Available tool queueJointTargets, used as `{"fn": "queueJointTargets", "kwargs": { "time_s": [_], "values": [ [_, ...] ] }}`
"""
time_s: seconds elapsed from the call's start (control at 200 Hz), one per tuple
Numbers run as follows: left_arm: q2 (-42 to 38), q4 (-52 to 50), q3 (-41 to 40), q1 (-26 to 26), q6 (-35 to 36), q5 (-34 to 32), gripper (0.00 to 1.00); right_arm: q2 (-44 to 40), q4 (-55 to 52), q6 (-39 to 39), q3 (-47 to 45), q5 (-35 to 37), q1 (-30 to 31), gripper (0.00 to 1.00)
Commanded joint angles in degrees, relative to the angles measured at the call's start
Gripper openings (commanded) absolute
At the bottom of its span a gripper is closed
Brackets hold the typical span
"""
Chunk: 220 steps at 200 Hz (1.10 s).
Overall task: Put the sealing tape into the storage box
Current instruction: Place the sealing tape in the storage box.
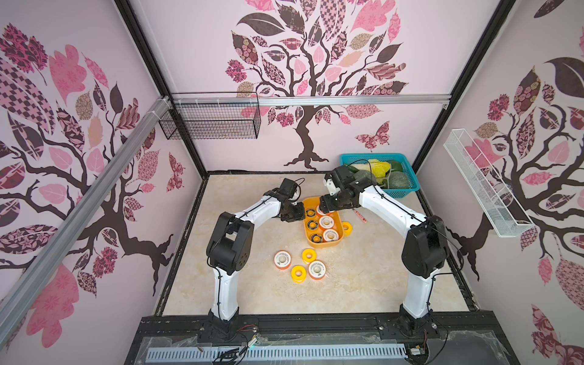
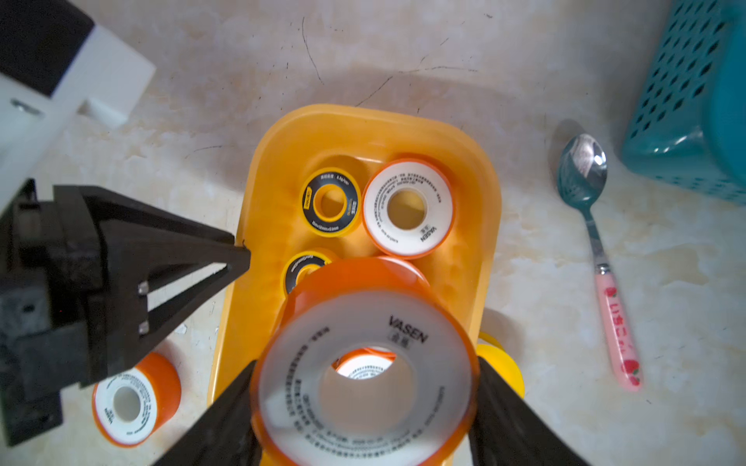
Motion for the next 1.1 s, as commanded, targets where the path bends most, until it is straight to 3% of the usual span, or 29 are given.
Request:
{"fn": "queueJointTargets", "kwargs": {
  "time_s": [0.0, 0.335, 1.095],
  "values": [
    [0.8, 0.7, 1.0, 0.0, 1.0, 1.3, 0.28, 3.6, -2.2, -1.6, 5.4, 2.1, -0.3, 0.7],
    [2.2, 0.8, 1.4, -0.1, 0.6, 2.5, 0.22, 12.3, -4.7, -3.3, 13.5, 4.7, -0.3, 0.69],
    [2.5, 0.0, 2.0, 0.0, 1.0, 1.9, 0.2, 22.7, -12.3, -6.1, 25.9, 7.8, -0.2, 0.7]
  ]
}}
